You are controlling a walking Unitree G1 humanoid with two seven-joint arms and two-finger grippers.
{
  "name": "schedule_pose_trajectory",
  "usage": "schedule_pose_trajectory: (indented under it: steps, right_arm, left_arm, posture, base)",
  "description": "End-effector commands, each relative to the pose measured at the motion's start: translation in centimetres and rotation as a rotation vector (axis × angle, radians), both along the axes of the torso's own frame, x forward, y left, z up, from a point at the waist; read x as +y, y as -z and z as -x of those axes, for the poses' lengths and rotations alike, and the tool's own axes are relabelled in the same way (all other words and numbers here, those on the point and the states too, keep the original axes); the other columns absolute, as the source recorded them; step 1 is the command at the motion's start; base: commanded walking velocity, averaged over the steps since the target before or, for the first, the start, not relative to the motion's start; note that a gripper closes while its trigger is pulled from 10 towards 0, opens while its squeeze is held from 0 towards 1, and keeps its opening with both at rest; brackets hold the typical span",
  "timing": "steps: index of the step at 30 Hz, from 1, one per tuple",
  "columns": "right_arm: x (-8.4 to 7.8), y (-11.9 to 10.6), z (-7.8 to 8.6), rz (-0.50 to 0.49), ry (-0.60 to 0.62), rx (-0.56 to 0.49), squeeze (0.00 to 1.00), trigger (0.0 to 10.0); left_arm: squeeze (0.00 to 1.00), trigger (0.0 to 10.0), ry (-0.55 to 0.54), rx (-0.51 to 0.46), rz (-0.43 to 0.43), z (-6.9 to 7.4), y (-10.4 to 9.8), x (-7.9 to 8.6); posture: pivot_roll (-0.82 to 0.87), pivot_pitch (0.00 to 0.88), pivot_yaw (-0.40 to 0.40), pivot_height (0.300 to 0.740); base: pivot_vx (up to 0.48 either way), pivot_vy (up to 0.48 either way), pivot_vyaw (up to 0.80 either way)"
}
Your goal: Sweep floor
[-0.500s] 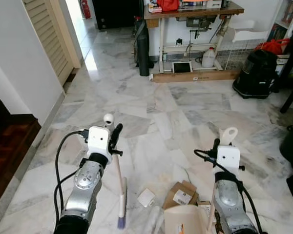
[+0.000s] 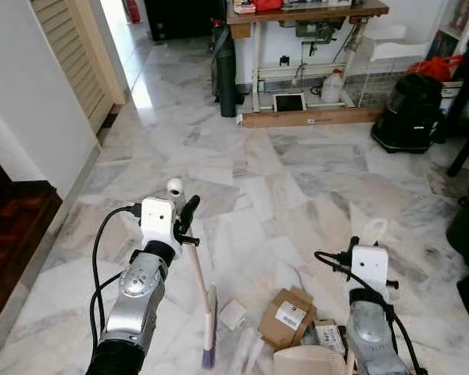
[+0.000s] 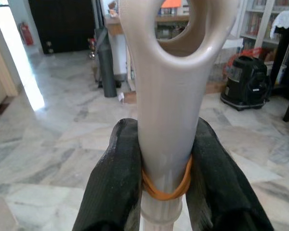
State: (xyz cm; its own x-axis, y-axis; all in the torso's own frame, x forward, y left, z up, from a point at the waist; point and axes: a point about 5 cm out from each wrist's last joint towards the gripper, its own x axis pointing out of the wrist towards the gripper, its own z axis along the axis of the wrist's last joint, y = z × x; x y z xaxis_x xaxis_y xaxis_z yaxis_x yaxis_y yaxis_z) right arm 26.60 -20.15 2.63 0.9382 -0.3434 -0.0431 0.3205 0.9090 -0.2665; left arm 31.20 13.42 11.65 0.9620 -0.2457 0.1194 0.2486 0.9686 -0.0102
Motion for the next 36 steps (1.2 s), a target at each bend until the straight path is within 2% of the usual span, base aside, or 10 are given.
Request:
schedule_pose_trajectory:
  steps: [1, 13, 23, 26, 36]
  right_arm:
    - [-0.2, 0.5, 0.3, -0.011, 0.024, 0.015, 0.0, 10.0]
    - [-0.4, 1.6, 0.9, -0.04, 0.07, 0.055, 0.0, 10.0]
    - [-0.5, 0.5, 0.1, -0.034, 0.079, -0.029, 0.0, 10.0]
    - [-0.5, -0.2, -0.4, -0.031, 0.079, -0.082, 0.0, 10.0]
    - [-0.5, -0.5, -0.6, -0.015, 0.082, -0.104, 0.0, 10.0]
  left_arm:
    - [0.0, 10.0, 0.019, -0.045, 0.012, -0.2, -1.4, -0.2]
    - [0.0, 10.0, 0.08, 0.006, -0.01, -0.1, -1.1, -0.4]
    - [0.0, 10.0, 0.081, -0.004, -0.028, 0.1, -1.4, -0.2]
    - [0.0, 10.0, 0.079, -0.006, -0.032, 0.1, -1.5, -0.2]
    - [0.0, 10.0, 0.085, -0.006, -0.049, 0.0, -1.5, -0.3]
  posture:
    - [0.1, 0.037, 0.086, 0.74]
    - [0.12, 0.058, 0.102, 0.74]
    - [0.13, 0.066, 0.11, 0.74]
    - [0.13, 0.067, 0.114, 0.74]
    - [0.13, 0.073, 0.123, 0.74]
  base:
    - [0.0, 0.0, 0.0]
    - [0.0, 0.0, 0.0]
    - [0.0, 0.0, 0.0]
    - [0.0, 0.0, 0.0]
    - [0.0, 0.0, 0.0]
